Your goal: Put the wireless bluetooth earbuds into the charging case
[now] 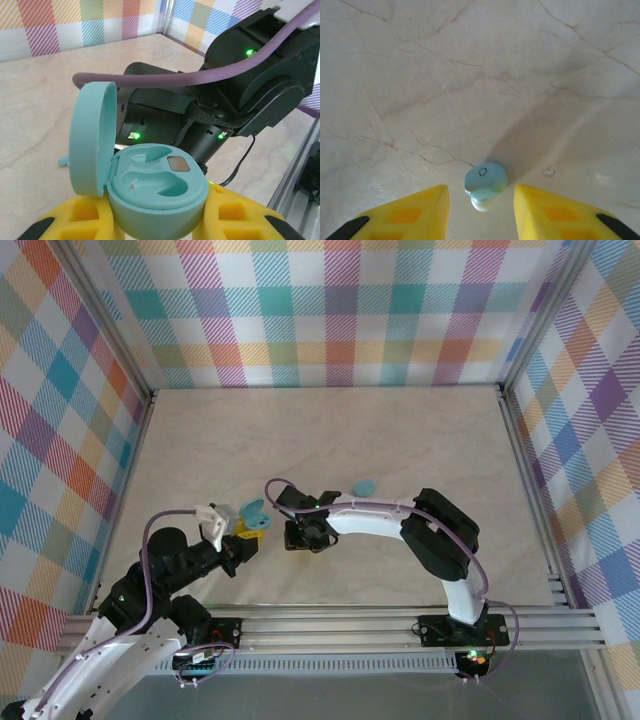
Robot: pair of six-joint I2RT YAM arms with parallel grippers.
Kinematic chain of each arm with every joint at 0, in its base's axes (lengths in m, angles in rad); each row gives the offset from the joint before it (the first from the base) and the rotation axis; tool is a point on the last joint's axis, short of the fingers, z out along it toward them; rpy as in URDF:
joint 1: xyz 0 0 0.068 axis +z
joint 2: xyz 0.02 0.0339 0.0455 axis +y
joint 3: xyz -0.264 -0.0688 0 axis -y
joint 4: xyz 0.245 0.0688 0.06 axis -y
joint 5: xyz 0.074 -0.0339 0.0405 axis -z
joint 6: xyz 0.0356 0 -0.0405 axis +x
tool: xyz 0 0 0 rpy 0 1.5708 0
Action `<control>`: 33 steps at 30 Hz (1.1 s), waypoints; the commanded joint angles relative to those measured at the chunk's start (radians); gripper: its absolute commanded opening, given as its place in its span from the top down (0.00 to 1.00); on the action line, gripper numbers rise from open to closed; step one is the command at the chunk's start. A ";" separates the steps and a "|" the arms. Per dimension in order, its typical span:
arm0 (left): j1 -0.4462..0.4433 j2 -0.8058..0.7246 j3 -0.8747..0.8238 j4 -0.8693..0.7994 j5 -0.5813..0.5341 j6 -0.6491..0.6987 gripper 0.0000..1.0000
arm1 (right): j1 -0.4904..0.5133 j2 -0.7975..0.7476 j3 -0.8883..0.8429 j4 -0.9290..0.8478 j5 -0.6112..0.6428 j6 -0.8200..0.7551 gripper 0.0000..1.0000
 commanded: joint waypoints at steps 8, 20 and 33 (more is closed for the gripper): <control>-0.002 -0.063 0.007 -0.034 -0.033 0.017 1.00 | 0.005 0.095 0.112 -0.111 0.003 -0.019 0.65; -0.002 -0.061 0.004 -0.025 -0.021 0.010 1.00 | -0.019 0.091 0.090 -0.136 0.005 -0.064 0.80; -0.002 0.005 -0.076 0.266 0.227 0.050 1.00 | -0.255 -0.274 -0.191 -0.022 -0.067 -0.236 0.89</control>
